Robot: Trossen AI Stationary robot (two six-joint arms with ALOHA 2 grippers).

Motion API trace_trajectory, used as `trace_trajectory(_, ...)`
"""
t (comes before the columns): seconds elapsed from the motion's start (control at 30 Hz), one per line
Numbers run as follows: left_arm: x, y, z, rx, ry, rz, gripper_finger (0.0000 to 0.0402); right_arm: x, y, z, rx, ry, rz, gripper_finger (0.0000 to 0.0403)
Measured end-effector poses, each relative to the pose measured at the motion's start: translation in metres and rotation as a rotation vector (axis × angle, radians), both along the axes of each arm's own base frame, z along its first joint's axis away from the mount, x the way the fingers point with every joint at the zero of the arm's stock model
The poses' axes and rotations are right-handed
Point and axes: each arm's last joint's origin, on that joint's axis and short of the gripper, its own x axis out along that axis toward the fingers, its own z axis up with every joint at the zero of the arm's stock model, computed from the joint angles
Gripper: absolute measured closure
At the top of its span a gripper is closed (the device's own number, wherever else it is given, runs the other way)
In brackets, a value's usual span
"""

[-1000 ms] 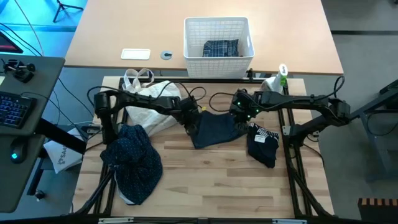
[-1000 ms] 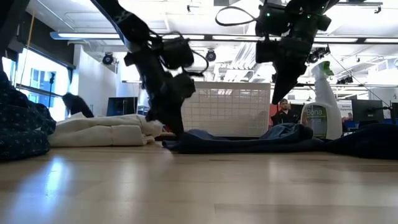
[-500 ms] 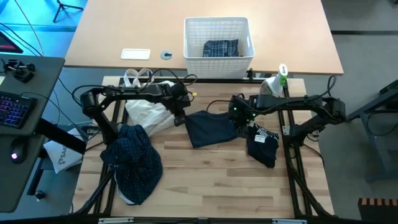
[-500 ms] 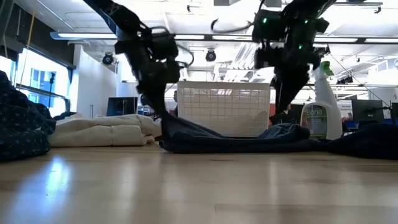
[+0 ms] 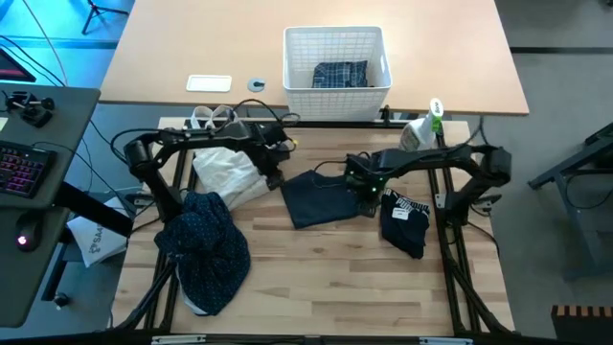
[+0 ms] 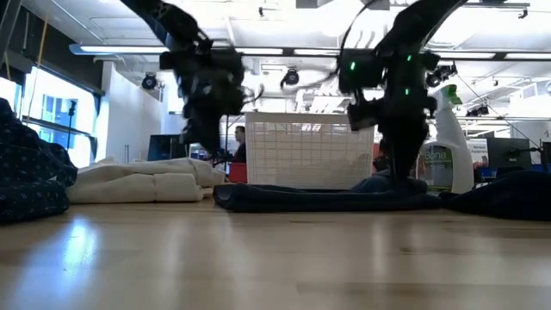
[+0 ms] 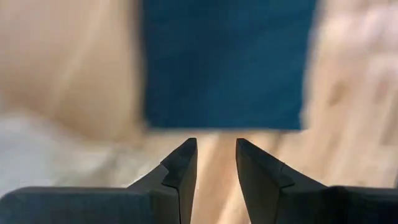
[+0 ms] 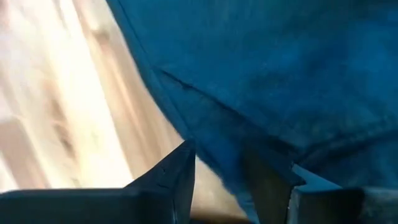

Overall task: Fold Laundry from Bin
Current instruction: Fold the black short

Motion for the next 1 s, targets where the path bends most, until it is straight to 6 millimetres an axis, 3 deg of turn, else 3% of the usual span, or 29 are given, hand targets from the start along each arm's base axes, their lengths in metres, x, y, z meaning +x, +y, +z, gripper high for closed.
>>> trace_trajectory(0.13, 0.024, -0.012, 0.001, 0.004, -0.136, -0.020, 0.0310, -0.007, 0.000, 0.030, -0.020, -0.120, -0.110, 0.0299)
trace_trajectory(0.23, 0.042, -0.017, -0.012, 0.052, -0.181, -0.007, 0.0320, -0.011, -0.007, 0.041, -0.023, -0.201, -0.211, 0.0317)
trace_trajectory(0.37, 0.058, -0.017, -0.043, 0.089, -0.140, 0.025, 0.0331, -0.028, -0.016, 0.011, 0.083, -0.192, -0.382, 0.0342)
trace_trajectory(0.47, 0.057, -0.017, -0.069, 0.051, -0.034, 0.034, 0.0336, -0.044, -0.013, -0.018, 0.122, -0.145, -0.503, 0.0361)
trace_trajectory(0.6, 0.049, -0.021, -0.081, -0.019, 0.094, 0.021, 0.0346, -0.054, -0.005, -0.040, 0.170, -0.144, -0.562, 0.0384)
trace_trajectory(0.73, 0.042, -0.034, -0.073, -0.017, 0.151, -0.032, 0.0359, -0.051, 0.002, -0.038, 0.235, -0.161, -0.502, 0.0399)
trace_trajectory(1.0, 0.032, -0.030, -0.022, 0.068, 0.047, 0.050, 0.0376, -0.042, 0.002, 0.014, 0.213, -0.361, -0.520, 0.0400)
